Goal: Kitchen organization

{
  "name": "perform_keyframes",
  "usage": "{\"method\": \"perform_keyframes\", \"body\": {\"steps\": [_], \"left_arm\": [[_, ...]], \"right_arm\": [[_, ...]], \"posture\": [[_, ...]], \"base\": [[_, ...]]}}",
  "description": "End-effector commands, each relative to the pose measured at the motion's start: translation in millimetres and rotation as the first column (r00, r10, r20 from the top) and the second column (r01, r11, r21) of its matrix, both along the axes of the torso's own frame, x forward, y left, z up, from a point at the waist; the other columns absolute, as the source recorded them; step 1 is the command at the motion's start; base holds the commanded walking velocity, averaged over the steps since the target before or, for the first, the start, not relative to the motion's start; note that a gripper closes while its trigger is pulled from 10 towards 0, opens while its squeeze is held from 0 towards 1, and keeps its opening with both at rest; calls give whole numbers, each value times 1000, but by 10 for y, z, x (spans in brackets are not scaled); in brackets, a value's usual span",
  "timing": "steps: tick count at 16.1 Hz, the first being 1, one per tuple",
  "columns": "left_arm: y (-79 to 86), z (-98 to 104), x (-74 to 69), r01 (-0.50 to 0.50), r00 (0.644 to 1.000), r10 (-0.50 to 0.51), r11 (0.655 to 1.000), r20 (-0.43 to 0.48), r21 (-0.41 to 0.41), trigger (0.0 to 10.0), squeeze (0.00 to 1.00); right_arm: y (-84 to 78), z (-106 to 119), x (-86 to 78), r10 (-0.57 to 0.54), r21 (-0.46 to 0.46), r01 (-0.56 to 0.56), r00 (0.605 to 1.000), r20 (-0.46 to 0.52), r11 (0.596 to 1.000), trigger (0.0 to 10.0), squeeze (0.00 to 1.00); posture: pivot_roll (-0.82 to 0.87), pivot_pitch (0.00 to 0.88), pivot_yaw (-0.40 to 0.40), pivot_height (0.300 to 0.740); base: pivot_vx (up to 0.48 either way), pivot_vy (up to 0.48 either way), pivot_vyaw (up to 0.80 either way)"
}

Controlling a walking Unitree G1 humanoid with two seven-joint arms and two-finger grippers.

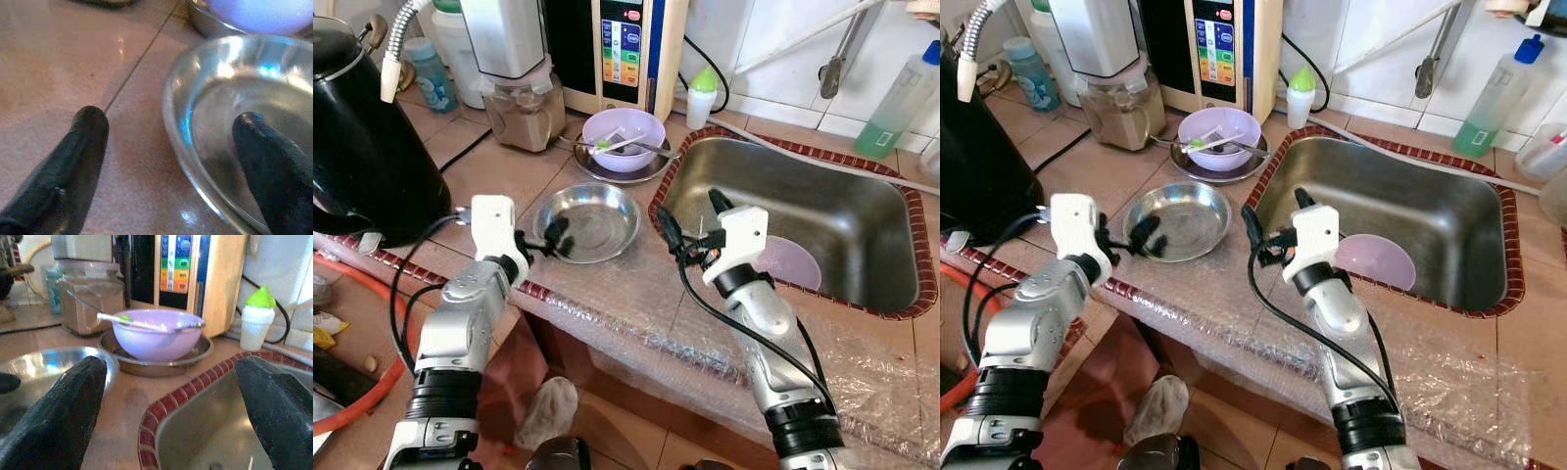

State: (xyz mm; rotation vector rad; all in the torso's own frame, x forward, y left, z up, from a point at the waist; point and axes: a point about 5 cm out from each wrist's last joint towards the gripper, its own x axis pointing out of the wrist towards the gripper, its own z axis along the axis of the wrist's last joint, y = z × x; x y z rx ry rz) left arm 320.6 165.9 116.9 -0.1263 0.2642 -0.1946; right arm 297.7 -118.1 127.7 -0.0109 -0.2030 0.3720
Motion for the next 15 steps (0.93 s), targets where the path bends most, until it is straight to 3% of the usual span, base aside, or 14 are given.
{"method": "perform_keyframes", "body": {"steps": [1, 6, 11, 15], "left_arm": [[-4, -46, 4, -1, 999, 1, 1000, -36, -6, 0, 0], [66, -125, -5, -75, 993, 64, 991, -103, -109, 0, 0], [67, -127, 26, -101, 990, 88, 988, -114, -117, 0, 0], [125, -123, 37, -125, 986, 109, 984, -127, -130, 0, 0]], "right_arm": [[5, 0, -13, -1, -3, 1, 1000, -9, 1000, 10000, 0], [94, -77, -60, 9, 13, -8, 999, -41, 1000, 10000, 0], [106, -16, 38, 24, 4, -24, 999, -34, 1000, 10000, 0], [140, -20, 19, 60, 0, -60, 998, -37, 998, 10000, 0]], "posture": [[50, 24, 39, 740], [51, 20, 40, 740], [50, 19, 41, 740], [55, 20, 35, 740]], "base": [[0, 0, 0], [0, 0, 0], [0, 0, 0], [0, 0, 0]]}}
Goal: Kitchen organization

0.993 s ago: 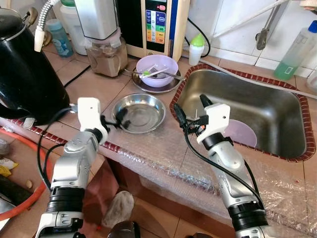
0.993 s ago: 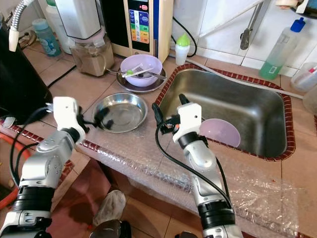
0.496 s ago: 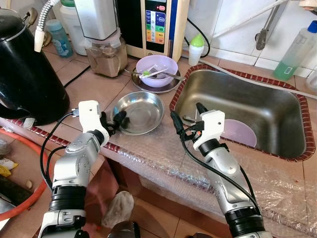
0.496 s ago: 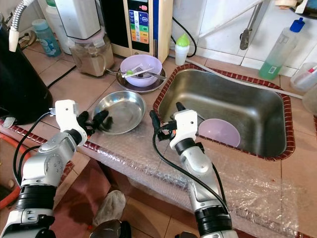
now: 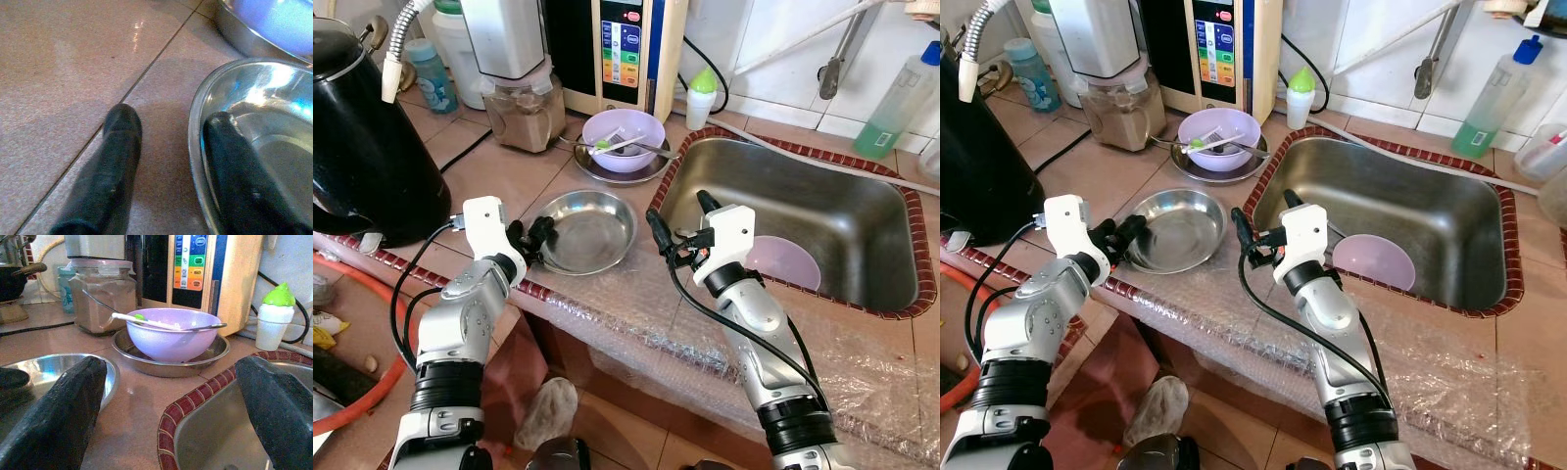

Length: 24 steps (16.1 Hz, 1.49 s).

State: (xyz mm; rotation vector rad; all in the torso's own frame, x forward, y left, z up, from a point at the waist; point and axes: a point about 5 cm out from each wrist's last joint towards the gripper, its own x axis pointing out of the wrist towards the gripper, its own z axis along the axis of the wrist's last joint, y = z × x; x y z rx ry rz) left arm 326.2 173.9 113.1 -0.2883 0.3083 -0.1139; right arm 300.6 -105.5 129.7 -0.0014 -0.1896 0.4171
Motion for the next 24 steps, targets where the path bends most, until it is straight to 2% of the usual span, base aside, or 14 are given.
{"method": "perform_keyframes", "body": {"steps": [1, 4, 8, 10, 12, 15, 17, 19, 22, 24], "left_arm": [[51, -86, -20, -19, 998, 19, 1000, -61, -1, 0, 0], [58, -131, -58, -4, 996, 4, 1000, -90, -2, 0, 0], [51, -124, -64, -4, 996, 2, 1000, -89, -22, 0, 0], [40, -63, -33, -12, 999, 11, 1000, -40, -24, 0, 0], [-14, 32, -13, -9, 999, 9, 1000, 52, -7, 0, 0], [-87, 41, -28, 17, 996, -17, 1000, 84, -8, 0, 0], [-105, 55, -35, 18, 994, -19, 1000, 105, 14, 0, 0], [-165, 103, -39, 36, 986, -39, 999, 164, 17, 0, 0], [-252, 192, -52, 71, 967, -67, 997, 247, -5, 0, 0], [-273, 253, -61, 92, 949, -85, 996, 303, -6, 0, 0]], "right_arm": [[39, -49, -26, 38, -1, -38, 999, -29, 999, 10000, 0], [89, -138, -83, 110, -21, -112, 991, -75, 994, 10000, 0], [83, -165, -93, 129, -40, -133, 988, -88, 990, 10000, 0], [97, -142, -90, 141, -1, -142, 986, -94, 990, 10000, 0], [122, -63, -78, 179, 114, -167, 979, -102, 979, 10000, 0], [141, -30, -55, 193, 158, -174, 975, -109, 972, 10000, 0], [149, -12, -34, 188, 221, -157, 974, -127, 963, 10000, 0], [206, -40, -3, 198, 240, -155, 966, -166, 958, 10000, 0], [329, -65, 6, 211, 210, -171, 959, -188, 963, 10000, 0], [348, -114, 45, 180, 182, -140, 956, -230, 973, 10000, 0]], "posture": [[57, 19, 34, 740], [59, 18, 31, 740], [55, 21, 28, 740], [54, 21, 28, 740], [53, 21, 29, 740], [50, 20, 30, 740], [50, 20, 30, 740], [49, 19, 27, 740], [49, 19, 27, 740], [60, 20, 17, 740]], "base": [[0, 0, 0], [0, 0, 0], [0, 0, 0], [0, 0, 0], [0, 0, 0], [0, 0, 0], [0, 0, 0], [0, 0, 0], [0, 0, 0], [0, 0, 0]]}}
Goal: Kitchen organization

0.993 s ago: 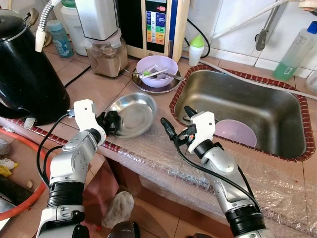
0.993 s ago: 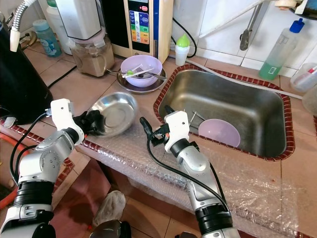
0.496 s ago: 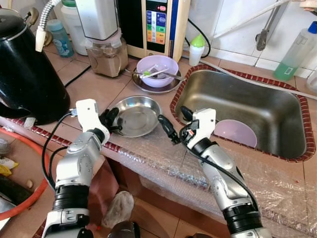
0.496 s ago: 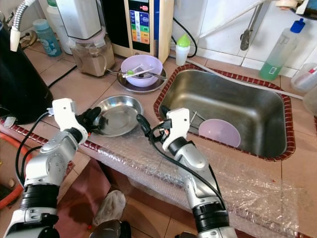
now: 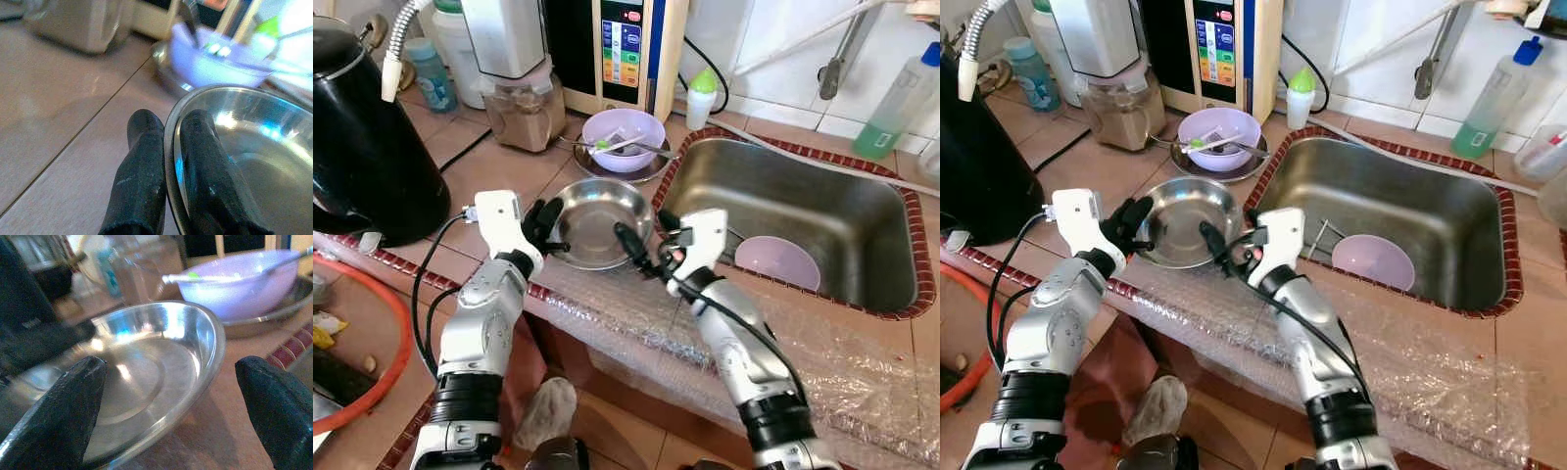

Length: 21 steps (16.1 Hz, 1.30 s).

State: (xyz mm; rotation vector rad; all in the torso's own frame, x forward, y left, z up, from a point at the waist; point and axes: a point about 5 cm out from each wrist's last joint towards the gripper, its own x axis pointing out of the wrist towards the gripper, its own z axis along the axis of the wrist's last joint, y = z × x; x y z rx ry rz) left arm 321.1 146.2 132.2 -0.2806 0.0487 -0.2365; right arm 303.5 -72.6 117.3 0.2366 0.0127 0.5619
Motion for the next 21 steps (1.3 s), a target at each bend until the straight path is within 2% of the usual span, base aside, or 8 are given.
{"method": "perform_keyframes", "body": {"steps": [1, 3, 4, 5, 10, 13, 17, 21], "left_arm": [[-20, 117, -28, 30, 996, -29, 1000, 86, -2, 0, 0], [-37, 168, -52, 39, 991, -37, 999, 131, -15, 0, 0], [-48, 194, -59, 49, 988, -44, 999, 150, -25, 0, 0], [-64, 242, -61, 58, 982, -49, 997, 183, -41, 0, 0], [-90, 296, -57, 80, 970, -68, 996, 232, -43, 0, 0], [-102, 333, -59, 88, 962, -74, 995, 261, -44, 0, 0], [-97, 362, -60, 86, 956, -71, 995, 286, -41, 0, 0], [-116, 375, -59, 99, 950, -86, 995, 300, -31, 0, 0]], "right_arm": [[8, -1, 46, -18, -34, 18, 1000, -8, 999, 10000, 0], [-18, -6, 90, -56, -51, 56, 998, -10, 997, 10000, 0], [-34, -13, 107, -80, -51, 79, 997, -20, 996, 7961, 0], [-63, -19, 147, -118, -8, 118, 991, -61, 993, 0, 0], [-133, -37, 235, -179, 84, 196, 967, -180, 977, 0, 0], [-143, -74, 258, -157, 146, 200, 951, -265, 969, 0, 0], [-134, -47, 297, -49, 214, 127, 941, -336, 968, 0, 0], [-221, -72, 292, 46, 195, 29, 928, -369, 980, 0, 0]], "posture": [[62, 23, 15, 740], [63, 29, 16, 740], [62, 30, 16, 740], [62, 30, 16, 740], [57, 27, 22, 740], [58, 27, 20, 740], [58, 28, 14, 740], [56, 25, 12, 740]], "base": [[0, 0, 0], [0, 0, 0], [0, 0, 0], [0, 0, 0], [0, 0, 0], [0, 0, 0], [0, 0, 0], [0, 0, 0]]}}
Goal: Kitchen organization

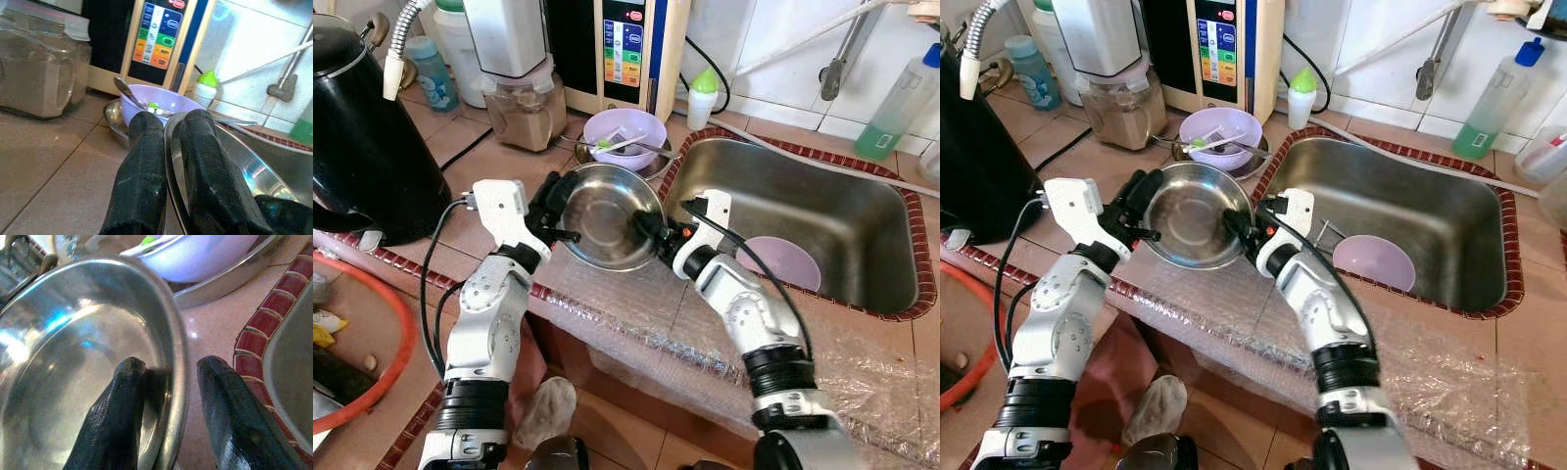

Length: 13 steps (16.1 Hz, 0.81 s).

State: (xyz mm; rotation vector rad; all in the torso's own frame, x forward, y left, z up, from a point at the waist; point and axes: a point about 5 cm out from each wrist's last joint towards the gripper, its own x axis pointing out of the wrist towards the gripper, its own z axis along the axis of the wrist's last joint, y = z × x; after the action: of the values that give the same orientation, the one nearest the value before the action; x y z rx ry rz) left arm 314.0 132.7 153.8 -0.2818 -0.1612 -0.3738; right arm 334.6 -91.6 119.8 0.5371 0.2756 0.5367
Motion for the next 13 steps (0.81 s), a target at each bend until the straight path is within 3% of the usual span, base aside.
{"method": "perform_keyframes", "body": {"steps": [1, 6, 9, 13], "left_arm": [[18, 163, 13, -9, 997, 10, 1000, 81, -18, 0, 0], [-1, 180, 13, 6, 996, -4, 1000, 93, -18, 0, 0], [-1, 198, 21, 8, 995, -5, 1000, 103, -21, 0, 0], [-49, 228, 8, 56, 991, -60, 998, 121, 31, 0, 0]], "right_arm": [[-84, -99, -8, 4, -36, -6, 999, -50, 999, 0, 0], [-270, -67, 85, 2, -56, -6, 997, -72, 998, 0, 0], [-246, -56, 96, 73, -48, -79, 992, -103, 996, 0, 0], [-261, 77, 179, 100, -96, -104, 994, -41, 990, 0, 0]], "posture": [[54, 26, 11, 740], [50, 26, 7, 740], [49, 25, 1, 740], [48, 24, -8, 740]], "base": [[0, 0, 0], [0, 0, 0], [0, 0, 0], [0, 0, 0]]}}
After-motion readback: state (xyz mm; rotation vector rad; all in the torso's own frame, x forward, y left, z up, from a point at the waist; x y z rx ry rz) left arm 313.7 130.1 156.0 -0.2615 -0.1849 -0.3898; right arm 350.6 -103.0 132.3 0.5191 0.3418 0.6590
